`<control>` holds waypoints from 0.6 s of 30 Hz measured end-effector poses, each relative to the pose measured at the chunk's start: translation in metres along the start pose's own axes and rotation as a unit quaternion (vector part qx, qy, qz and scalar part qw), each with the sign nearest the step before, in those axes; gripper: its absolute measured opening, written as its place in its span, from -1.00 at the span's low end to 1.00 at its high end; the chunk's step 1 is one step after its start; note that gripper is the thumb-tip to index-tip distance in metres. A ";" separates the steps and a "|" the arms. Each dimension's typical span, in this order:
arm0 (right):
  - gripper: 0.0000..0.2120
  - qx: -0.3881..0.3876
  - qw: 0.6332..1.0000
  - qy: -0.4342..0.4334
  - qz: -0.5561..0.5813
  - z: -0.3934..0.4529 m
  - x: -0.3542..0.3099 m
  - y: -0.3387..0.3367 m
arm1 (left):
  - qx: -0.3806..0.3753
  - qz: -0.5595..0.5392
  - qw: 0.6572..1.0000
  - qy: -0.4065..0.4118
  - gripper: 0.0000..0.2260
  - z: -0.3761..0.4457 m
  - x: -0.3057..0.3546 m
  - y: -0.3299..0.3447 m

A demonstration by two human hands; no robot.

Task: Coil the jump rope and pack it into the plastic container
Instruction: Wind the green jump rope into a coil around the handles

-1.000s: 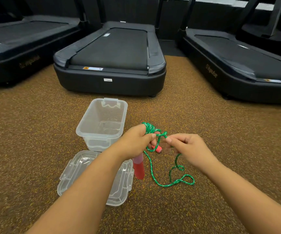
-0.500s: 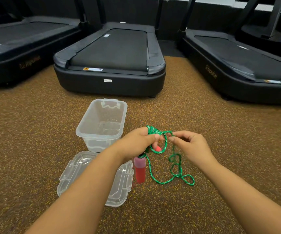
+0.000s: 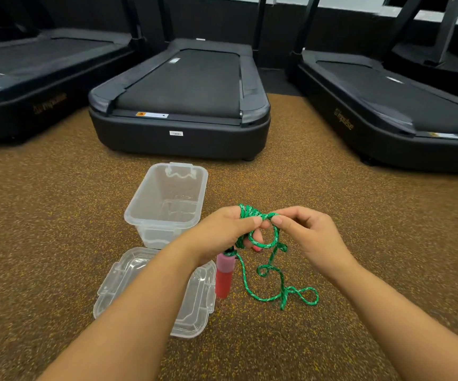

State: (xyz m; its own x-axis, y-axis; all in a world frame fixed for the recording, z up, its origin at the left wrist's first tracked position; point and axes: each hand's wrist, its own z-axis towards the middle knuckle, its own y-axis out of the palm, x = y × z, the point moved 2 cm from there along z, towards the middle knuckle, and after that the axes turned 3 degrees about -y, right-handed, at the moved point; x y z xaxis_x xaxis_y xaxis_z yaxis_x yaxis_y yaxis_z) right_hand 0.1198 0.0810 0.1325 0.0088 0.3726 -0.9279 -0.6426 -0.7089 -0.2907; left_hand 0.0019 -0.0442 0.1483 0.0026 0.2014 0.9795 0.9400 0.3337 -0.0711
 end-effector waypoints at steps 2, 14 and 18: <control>-0.91 0.007 1.000 0.009 0.027 0.000 0.001 0.001 | -0.003 -0.008 1.000 0.003 -0.82 0.001 -0.001 0.000; -0.89 0.152 0.980 0.084 0.102 0.000 0.022 -0.018 | 0.078 -0.071 0.994 -0.001 -0.83 0.007 -0.008 -0.011; -0.88 0.157 0.971 0.154 0.089 -0.008 0.046 -0.020 | 0.071 -0.155 0.985 0.006 -0.82 0.007 -0.004 -0.010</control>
State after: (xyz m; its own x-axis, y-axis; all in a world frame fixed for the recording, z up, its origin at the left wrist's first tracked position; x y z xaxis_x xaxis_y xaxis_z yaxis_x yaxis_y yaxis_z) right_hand 0.1392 0.1082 0.0937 0.0747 0.0298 -0.9968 -0.8566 -0.5098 -0.0795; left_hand -0.0098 -0.0421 0.1441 -0.2723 0.0581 0.9605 0.8390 0.5031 0.2074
